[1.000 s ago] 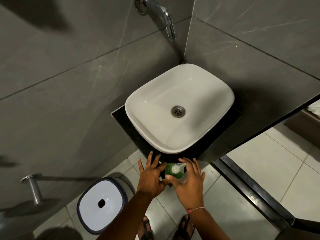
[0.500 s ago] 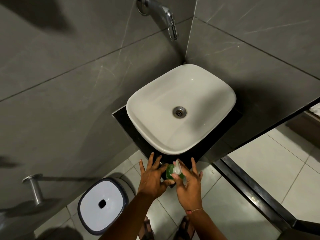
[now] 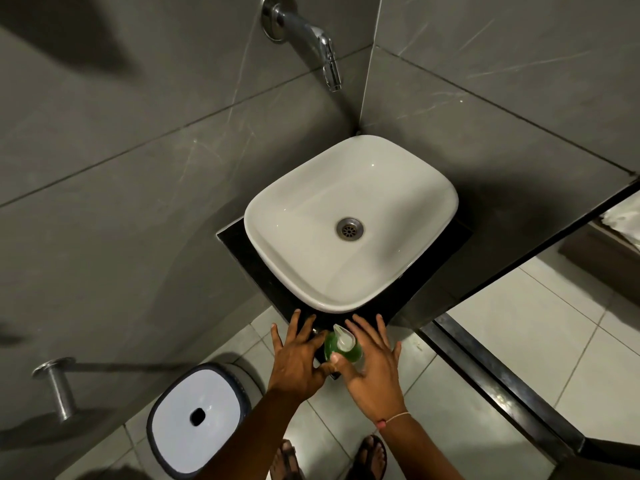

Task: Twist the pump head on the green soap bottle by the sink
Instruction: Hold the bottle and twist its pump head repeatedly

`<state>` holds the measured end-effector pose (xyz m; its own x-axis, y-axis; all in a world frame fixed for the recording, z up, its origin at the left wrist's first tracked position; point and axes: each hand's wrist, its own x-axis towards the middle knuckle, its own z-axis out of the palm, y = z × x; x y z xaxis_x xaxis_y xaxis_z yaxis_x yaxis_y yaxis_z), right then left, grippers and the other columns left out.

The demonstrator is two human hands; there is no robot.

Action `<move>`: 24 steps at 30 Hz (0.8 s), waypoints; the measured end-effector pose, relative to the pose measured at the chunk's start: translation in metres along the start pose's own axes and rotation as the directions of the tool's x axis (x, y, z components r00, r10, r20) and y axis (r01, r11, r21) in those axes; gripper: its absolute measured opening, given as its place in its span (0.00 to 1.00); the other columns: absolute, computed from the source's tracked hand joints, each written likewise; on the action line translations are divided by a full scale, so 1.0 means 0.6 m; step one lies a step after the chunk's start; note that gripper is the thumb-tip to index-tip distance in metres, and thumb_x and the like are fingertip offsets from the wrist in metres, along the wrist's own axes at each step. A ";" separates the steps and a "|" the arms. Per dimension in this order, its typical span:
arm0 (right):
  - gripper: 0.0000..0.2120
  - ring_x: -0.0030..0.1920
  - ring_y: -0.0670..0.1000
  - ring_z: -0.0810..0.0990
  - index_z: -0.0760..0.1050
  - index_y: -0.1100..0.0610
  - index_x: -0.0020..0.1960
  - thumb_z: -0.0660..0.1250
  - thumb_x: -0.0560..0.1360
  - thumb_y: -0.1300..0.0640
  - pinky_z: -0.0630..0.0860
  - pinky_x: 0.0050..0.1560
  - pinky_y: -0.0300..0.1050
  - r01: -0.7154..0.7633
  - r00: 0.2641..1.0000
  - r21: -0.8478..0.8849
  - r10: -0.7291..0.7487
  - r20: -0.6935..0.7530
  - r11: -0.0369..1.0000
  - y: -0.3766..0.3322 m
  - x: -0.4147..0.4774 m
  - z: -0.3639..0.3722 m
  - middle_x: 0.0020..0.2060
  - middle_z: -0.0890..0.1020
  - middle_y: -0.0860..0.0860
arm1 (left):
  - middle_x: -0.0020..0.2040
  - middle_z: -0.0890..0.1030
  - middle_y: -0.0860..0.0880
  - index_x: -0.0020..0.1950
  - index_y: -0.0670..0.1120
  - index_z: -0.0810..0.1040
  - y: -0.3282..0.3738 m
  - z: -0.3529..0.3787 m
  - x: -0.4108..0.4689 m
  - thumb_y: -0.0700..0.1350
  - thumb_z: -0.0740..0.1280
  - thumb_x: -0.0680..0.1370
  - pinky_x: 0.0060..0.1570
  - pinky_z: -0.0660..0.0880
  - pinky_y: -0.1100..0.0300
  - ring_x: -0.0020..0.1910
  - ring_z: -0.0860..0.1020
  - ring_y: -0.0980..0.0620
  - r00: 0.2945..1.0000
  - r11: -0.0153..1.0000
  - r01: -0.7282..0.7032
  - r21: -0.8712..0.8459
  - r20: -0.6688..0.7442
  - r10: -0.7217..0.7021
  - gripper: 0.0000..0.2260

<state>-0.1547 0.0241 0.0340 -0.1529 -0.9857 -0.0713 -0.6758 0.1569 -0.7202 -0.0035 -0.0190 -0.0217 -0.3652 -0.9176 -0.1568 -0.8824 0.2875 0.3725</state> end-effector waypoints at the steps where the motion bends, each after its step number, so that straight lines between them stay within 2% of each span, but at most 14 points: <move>1: 0.28 0.76 0.47 0.51 0.70 0.44 0.65 0.64 0.67 0.36 0.41 0.73 0.65 -0.038 0.997 0.030 0.039 -0.064 0.999 -0.007 -0.004 0.004 0.67 0.66 0.37 | 0.77 0.58 0.49 0.70 0.57 0.68 0.001 0.000 -0.001 0.62 0.63 0.72 0.69 0.33 0.34 0.75 0.36 0.49 1.000 1.000 0.001 -0.003 -0.003 -0.001 0.27; 2: 0.24 0.75 0.48 0.56 0.73 0.44 0.60 0.69 0.66 0.38 0.44 0.73 0.66 -0.064 0.989 0.068 0.072 -0.128 0.996 -0.011 -0.008 0.009 0.63 0.69 0.38 | 0.77 0.58 0.49 0.70 0.57 0.68 0.001 0.000 -0.001 0.62 0.63 0.72 0.69 0.34 0.34 0.75 0.36 0.49 1.000 1.000 0.004 -0.010 -0.004 -0.004 0.27; 4: 0.17 0.73 0.50 0.62 0.75 0.42 0.53 0.75 0.66 0.48 0.49 0.72 0.70 -0.080 0.968 0.141 0.110 -0.224 0.987 -0.013 -0.011 0.021 0.57 0.73 0.38 | 0.77 0.57 0.50 0.70 0.57 0.68 0.002 -0.001 0.000 0.64 0.63 0.72 0.69 0.31 0.35 0.75 0.37 0.48 1.000 1.000 0.008 -0.013 0.005 -0.008 0.28; 7: 0.22 0.74 0.49 0.59 0.73 0.33 0.51 0.75 0.67 0.56 0.49 0.70 0.73 -0.088 0.973 0.205 0.128 -0.190 0.975 -0.005 -0.005 0.027 0.59 0.73 0.35 | 0.78 0.56 0.51 0.69 0.57 0.68 0.002 -0.006 0.000 0.66 0.64 0.71 0.68 0.30 0.36 0.76 0.37 0.48 0.999 1.000 0.014 0.021 0.034 -0.015 0.29; 9: 0.24 0.75 0.49 0.55 0.72 0.30 0.54 0.72 0.69 0.57 0.45 0.70 0.73 -0.070 0.990 0.188 0.092 -0.111 0.980 0.004 -0.001 0.023 0.63 0.71 0.34 | 0.78 0.56 0.51 0.70 0.58 0.67 0.003 -0.006 0.001 0.66 0.64 0.71 0.68 0.30 0.37 0.75 0.37 0.49 0.999 0.999 0.021 0.028 0.038 -0.022 0.30; 11: 0.24 0.76 0.50 0.50 0.70 0.31 0.60 0.70 0.71 0.54 0.43 0.70 0.74 -0.051 0.998 0.155 0.055 -0.022 0.987 0.016 0.007 0.016 0.68 0.67 0.37 | 0.78 0.56 0.51 0.71 0.58 0.66 0.002 -0.004 0.002 0.67 0.64 0.70 0.68 0.29 0.37 0.76 0.37 0.49 0.999 0.999 0.024 0.025 0.038 -0.025 0.31; 13: 0.26 0.77 0.50 0.46 0.67 0.33 0.65 0.68 0.70 0.50 0.41 0.70 0.73 -0.041 0.998 0.111 0.036 0.041 0.993 0.021 0.010 0.006 0.71 0.62 0.38 | 0.77 0.56 0.51 0.71 0.59 0.66 0.001 -0.002 0.002 0.67 0.64 0.71 0.67 0.29 0.37 0.76 0.37 0.49 0.999 1.000 0.021 0.020 0.038 -0.022 0.30; 15: 0.30 0.77 0.48 0.46 0.66 0.38 0.67 0.71 0.67 0.47 0.41 0.72 0.69 -0.050 0.998 0.102 0.047 0.031 0.994 0.016 0.007 0.002 0.71 0.62 0.39 | 0.77 0.56 0.51 0.71 0.59 0.66 0.001 -0.002 0.001 0.65 0.65 0.71 0.68 0.29 0.37 0.75 0.37 0.49 0.999 1.000 0.019 0.022 0.032 -0.020 0.29; 18: 0.23 0.74 0.49 0.57 0.70 0.39 0.55 0.72 0.62 0.42 0.50 0.72 0.67 -0.056 0.992 0.158 0.073 -0.103 0.986 -0.002 0.001 0.003 0.63 0.72 0.41 | 0.78 0.56 0.51 0.71 0.60 0.66 0.002 -0.002 0.000 0.62 0.66 0.72 0.69 0.31 0.36 0.74 0.34 0.51 0.999 1.000 0.021 0.007 0.025 -0.021 0.28; 21: 0.19 0.71 0.49 0.63 0.71 0.37 0.48 0.75 0.63 0.51 0.58 0.68 0.70 -0.042 0.982 0.188 0.075 -0.171 0.981 -0.002 0.001 0.012 0.57 0.75 0.38 | 0.78 0.55 0.51 0.71 0.58 0.65 0.003 -0.005 0.000 0.66 0.64 0.71 0.67 0.28 0.38 0.75 0.36 0.49 0.999 1.000 0.020 0.017 0.039 -0.021 0.30; 24: 0.23 0.72 0.48 0.61 0.73 0.32 0.49 0.73 0.64 0.57 0.55 0.69 0.72 -0.033 0.990 0.207 0.061 -0.131 0.978 0.007 0.003 0.008 0.59 0.74 0.34 | 0.78 0.55 0.51 0.71 0.57 0.65 0.003 -0.009 0.002 0.68 0.63 0.71 0.66 0.25 0.40 0.76 0.37 0.48 0.999 0.999 0.019 0.031 0.038 -0.020 0.32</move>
<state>-0.1542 0.0227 0.0276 -0.2869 -0.9576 -0.0247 -0.5064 0.1735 -0.8446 -0.0039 -0.0209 -0.0163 -0.3583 -0.9121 -0.1990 -0.8979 0.2784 0.3409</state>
